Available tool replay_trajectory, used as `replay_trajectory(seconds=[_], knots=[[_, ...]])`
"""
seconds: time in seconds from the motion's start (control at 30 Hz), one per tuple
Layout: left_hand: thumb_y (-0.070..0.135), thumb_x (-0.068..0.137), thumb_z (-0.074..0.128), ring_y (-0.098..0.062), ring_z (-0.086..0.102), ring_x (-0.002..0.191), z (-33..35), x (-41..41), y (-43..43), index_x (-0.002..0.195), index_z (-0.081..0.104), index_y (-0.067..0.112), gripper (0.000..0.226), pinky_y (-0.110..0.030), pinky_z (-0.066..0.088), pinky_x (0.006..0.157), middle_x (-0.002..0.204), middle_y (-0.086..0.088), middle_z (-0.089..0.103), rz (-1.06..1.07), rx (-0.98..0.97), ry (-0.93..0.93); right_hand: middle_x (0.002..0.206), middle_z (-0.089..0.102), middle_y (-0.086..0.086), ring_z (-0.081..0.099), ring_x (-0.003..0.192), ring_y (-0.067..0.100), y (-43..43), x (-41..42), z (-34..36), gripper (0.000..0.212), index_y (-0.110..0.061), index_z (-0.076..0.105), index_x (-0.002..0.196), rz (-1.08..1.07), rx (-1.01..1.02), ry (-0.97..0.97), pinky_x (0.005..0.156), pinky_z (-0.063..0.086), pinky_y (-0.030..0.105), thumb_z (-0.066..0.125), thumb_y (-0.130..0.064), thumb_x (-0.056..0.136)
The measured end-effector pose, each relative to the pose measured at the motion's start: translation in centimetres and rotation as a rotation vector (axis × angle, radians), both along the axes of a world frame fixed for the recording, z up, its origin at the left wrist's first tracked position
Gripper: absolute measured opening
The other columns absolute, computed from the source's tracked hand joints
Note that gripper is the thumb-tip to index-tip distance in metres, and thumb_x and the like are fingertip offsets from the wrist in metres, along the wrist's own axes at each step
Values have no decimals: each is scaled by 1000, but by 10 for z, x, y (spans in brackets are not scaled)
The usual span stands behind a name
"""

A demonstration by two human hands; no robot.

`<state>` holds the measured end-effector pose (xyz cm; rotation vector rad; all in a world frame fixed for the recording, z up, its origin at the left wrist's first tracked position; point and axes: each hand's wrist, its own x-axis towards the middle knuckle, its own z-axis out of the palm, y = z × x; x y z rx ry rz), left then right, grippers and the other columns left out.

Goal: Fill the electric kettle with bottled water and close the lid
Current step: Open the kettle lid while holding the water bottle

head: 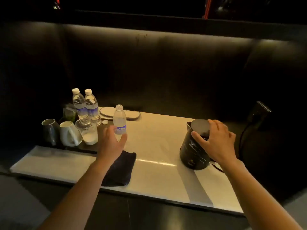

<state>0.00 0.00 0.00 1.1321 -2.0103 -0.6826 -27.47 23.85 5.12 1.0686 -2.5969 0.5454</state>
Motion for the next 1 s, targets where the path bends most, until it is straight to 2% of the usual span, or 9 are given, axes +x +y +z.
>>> replay_trajectory(seconds=[0.13, 0.27, 0.4, 0.57, 0.63, 0.77, 0.83, 0.93, 1.0], knots=[[46, 81, 77, -31, 52, 118, -4, -19, -48, 136, 44, 9, 74, -40, 47, 90, 134, -16, 53, 127, 36, -10, 152, 48, 11, 43, 138, 36, -16, -12, -11, 124, -17, 43, 148, -71, 78, 7, 110, 32, 54, 12, -102, 63], [54, 74, 81, -29, 54, 117, -22, -38, -80, 139, 42, 12, 87, -33, 43, 85, 135, -14, 55, 88, 74, -8, 150, 52, 13, 45, 137, 37, -23, -21, -23, 120, -14, 49, 145, -129, 66, 53, 109, 34, 55, 10, -99, 70], [36, 76, 85, -27, 51, 123, -44, -58, -100, 138, 37, 19, 81, -33, 45, 89, 141, -11, 48, 10, 209, 172, 145, 57, 11, 50, 133, 36, -23, -25, -31, 103, -15, 55, 140, -152, 40, 103, 107, 37, 55, 19, -91, 81], [23, 78, 84, -16, 48, 109, -60, -71, -104, 132, 40, 24, 70, -36, 48, 91, 125, 4, 48, 20, 217, 326, 143, 59, 9, 52, 132, 33, -22, -27, -33, 94, -16, 57, 139, -138, 18, 127, 106, 38, 53, 26, -87, 85], [24, 78, 84, -16, 49, 108, -61, -75, -98, 132, 41, 24, 69, -33, 46, 86, 126, 2, 50, -3, 226, 322, 144, 58, 7, 51, 132, 31, -20, -29, -33, 93, -17, 57, 139, -115, 13, 132, 106, 37, 52, 27, -86, 84], [23, 79, 83, -12, 49, 109, -60, -82, -64, 135, 44, 20, 69, -12, 38, 75, 126, 4, 50, -89, 188, 312, 146, 57, 6, 50, 134, 29, -15, -34, -32, 91, -18, 55, 141, -49, -14, 126, 107, 35, 49, 31, -85, 84], [21, 79, 84, -12, 50, 110, -59, -86, -42, 135, 45, 16, 69, -8, 37, 75, 128, 1, 53, -118, 173, 316, 148, 55, 5, 48, 136, 27, -13, -38, -31, 87, -19, 54, 143, -9, -27, 121, 108, 33, 48, 38, -82, 84], [18, 78, 84, -13, 51, 111, -60, -91, -11, 136, 44, 16, 70, -9, 39, 81, 127, 2, 53, -165, 172, 323, 150, 52, 3, 45, 138, 25, -8, -43, -32, 83, -21, 53, 144, 56, -46, 96, 110, 29, 46, 43, -78, 84], [17, 78, 85, -14, 51, 112, -62, -95, 5, 135, 43, 18, 70, -17, 44, 85, 127, 4, 52, -175, 190, 336, 151, 51, 1, 43, 139, 23, -4, -47, -33, 82, -23, 52, 144, 104, -59, 71, 111, 27, 44, 44, -78, 84]])
